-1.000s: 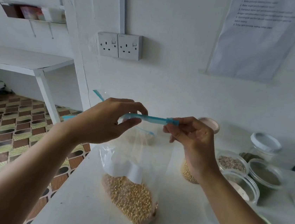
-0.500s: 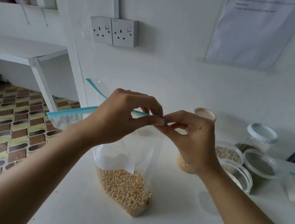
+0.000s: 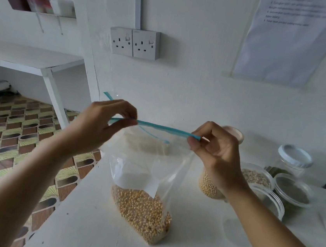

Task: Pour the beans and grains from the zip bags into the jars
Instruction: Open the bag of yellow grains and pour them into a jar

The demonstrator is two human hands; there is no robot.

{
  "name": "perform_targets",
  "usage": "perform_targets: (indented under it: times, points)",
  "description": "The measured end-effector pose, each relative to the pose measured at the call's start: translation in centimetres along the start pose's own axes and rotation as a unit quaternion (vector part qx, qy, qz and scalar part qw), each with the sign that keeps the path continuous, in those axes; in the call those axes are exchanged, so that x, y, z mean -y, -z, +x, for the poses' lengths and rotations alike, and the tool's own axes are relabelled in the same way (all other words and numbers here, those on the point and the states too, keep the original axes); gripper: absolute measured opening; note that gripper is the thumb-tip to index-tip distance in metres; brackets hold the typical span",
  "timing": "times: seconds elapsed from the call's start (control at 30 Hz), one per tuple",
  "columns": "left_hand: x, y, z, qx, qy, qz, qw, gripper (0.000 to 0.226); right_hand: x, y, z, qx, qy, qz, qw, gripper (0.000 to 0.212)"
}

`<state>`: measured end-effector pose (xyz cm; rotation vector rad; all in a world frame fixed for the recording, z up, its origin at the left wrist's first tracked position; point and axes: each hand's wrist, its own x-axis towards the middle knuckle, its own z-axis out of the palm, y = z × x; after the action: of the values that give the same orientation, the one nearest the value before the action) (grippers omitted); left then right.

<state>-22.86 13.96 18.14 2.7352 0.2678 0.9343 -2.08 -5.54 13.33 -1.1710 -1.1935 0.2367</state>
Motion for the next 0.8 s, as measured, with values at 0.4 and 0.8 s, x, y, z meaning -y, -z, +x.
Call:
perform_targets:
  times: [0.4, 0.8]
  points:
    - [6.1, 4.6, -2.3, -0.064, 0.106, -0.011, 0.992, 0.018, -2.0, -2.1, 3.2, -0.188, -0.028, 0.044, 0.981, 0.018]
    - [3.4, 4.9, -1.0, 0.141, 0.063, -0.040, 0.987, 0.037, -1.2, -1.9, 3.0, -0.031, 0.102, -0.214, 0.971, 0.013]
